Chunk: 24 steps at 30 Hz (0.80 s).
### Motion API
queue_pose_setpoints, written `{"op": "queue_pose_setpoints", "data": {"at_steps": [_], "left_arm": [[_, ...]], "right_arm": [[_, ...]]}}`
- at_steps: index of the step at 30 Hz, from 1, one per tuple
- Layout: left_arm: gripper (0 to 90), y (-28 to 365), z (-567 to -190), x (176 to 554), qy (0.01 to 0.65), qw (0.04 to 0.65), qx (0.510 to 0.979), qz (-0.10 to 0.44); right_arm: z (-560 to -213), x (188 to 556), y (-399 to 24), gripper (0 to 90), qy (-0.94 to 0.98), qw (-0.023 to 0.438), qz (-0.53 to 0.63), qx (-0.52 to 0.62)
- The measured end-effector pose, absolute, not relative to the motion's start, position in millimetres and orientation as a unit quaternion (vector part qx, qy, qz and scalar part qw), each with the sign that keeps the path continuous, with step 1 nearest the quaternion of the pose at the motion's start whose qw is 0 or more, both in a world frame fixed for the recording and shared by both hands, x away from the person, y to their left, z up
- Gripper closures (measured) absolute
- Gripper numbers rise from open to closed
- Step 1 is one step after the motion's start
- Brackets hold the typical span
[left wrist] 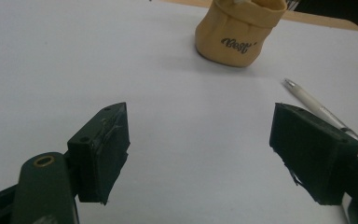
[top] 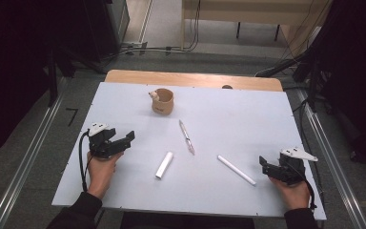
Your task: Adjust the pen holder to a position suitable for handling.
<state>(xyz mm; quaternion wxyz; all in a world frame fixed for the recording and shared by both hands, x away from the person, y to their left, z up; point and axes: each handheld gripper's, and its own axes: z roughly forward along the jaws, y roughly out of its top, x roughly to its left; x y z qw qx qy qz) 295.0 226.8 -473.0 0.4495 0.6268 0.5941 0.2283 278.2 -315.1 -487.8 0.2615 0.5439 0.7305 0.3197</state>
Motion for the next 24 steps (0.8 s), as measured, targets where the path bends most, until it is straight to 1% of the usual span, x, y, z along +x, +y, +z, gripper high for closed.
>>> {"op": "queue_pose_setpoints", "data": {"at_steps": [5,7,8,12,18,24], "left_arm": [[24.6,212,-467,315,0.586,0.449,0.639,0.216],[24.6,208,-467,320,0.584,0.447,0.643,0.215],[25.2,200,-468,330,0.581,0.445,0.647,0.214],[27.0,187,-466,348,0.579,0.443,0.651,0.212],[30.7,179,-459,370,0.577,0.441,0.652,0.218],[31.8,173,-453,393,0.579,0.438,0.65,0.226]], "right_arm": [[-487,278,-314,18.6,0.73,0.262,0.321,0.544],[-487,278,-314,18.6,0.73,0.262,0.321,0.543],[-487,278,-314,18.6,0.73,0.261,0.322,0.544],[-487,278,-315,18.7,0.73,0.26,0.323,0.543],[-487,278,-314,18.8,0.731,0.259,0.323,0.542],[-487,278,-313,19.1,0.732,0.259,0.323,0.541]]}}
